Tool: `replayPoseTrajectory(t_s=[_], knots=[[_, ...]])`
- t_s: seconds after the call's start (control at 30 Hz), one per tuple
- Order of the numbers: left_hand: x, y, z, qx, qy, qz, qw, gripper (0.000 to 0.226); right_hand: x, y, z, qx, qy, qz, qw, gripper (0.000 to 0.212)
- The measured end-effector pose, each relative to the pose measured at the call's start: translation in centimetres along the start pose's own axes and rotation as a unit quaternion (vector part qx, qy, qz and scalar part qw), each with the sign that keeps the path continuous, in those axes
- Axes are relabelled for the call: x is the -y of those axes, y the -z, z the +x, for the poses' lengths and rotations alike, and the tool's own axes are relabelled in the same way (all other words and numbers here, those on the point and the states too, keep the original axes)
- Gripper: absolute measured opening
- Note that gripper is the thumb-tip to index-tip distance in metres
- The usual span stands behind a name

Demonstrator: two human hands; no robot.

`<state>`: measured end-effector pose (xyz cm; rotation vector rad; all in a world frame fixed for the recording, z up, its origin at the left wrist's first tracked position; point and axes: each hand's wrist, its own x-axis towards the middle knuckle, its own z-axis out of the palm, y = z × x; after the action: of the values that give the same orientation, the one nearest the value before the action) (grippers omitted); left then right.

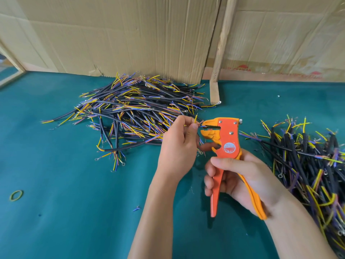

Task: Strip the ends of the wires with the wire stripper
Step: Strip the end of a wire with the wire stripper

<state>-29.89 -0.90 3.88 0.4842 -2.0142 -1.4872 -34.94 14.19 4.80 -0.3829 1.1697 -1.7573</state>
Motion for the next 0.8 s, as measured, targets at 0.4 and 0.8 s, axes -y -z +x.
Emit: replayPoseTrajectory(t_s=[0.4,0.8], knots=[[-0.19,-0.02,-0.28,0.018,0.008,0.007,1.000,0.016,-0.20,0.08,0.34,-0.004,0.011,-0.004,1.000,0.039],[-0.20,-0.10,-0.49,0.012,-0.018,0.042,0.999,0.023,-0.30,0.04,0.57,-0.010,0.018,-0.011,1.000,0.028]])
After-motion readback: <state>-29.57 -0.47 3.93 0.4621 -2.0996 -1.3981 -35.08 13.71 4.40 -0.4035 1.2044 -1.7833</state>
